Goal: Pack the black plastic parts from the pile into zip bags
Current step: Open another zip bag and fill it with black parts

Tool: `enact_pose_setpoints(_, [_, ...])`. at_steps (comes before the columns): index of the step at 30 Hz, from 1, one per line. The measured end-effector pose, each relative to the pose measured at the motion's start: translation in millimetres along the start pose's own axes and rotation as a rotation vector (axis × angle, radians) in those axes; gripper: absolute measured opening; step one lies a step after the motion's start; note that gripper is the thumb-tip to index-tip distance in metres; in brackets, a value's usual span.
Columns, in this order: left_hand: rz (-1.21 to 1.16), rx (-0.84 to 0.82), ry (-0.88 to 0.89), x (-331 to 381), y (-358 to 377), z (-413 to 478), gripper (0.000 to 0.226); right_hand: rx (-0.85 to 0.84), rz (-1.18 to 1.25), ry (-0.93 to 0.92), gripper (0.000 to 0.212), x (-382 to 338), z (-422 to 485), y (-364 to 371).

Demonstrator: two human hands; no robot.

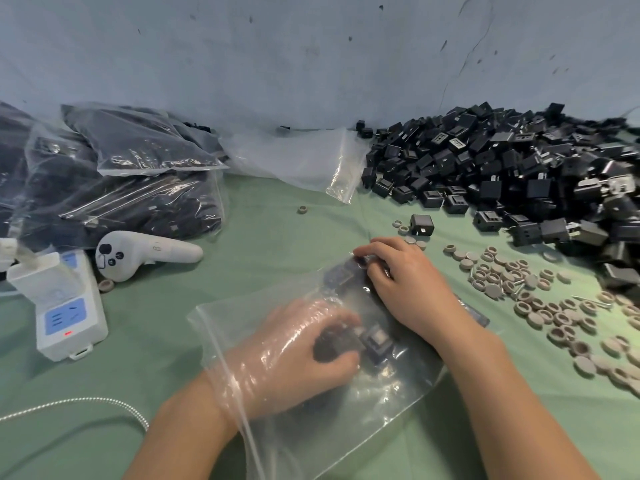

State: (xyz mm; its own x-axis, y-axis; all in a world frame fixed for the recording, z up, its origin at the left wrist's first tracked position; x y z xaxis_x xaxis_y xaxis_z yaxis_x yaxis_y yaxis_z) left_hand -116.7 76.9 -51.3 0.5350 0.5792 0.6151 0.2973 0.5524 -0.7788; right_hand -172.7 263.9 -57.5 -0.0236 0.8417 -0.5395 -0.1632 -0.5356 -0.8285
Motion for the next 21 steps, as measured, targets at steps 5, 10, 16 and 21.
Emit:
enact_pose_setpoints(5, [0.020,0.054,0.056,6.0,-5.6,2.5,0.033,0.002,-0.004,0.000,0.031,0.9,0.2,0.1])
enact_pose_setpoints(10, [0.120,0.082,0.037,0.9,-2.5,0.5,0.031,0.003,-0.002,-0.002,0.031,1.6,0.7,0.4])
enact_pose_setpoints(16, [0.034,0.191,-0.028,-0.8,-5.7,3.5,0.025,0.012,0.006,-0.010,0.031,1.9,0.9,0.9])
enact_pose_setpoints(21, [0.037,0.254,-0.088,-2.7,-1.8,10.2,0.022,0.009,-0.005,-0.011,0.031,2.6,0.7,0.8])
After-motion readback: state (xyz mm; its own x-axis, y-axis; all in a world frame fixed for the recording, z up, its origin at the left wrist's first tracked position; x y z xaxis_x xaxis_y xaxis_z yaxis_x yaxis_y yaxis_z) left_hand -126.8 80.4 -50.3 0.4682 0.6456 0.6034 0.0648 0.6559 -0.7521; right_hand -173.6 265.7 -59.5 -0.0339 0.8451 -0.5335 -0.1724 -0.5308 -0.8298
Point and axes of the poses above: each hand's wrist, its own z-axis towards the middle knuckle, its own y-axis out of the palm, x = y × z, the point moved 3 cm from there along z, towards the middle knuckle, and after that the axes turned 7 degrees about y, right-handed, at the moved point
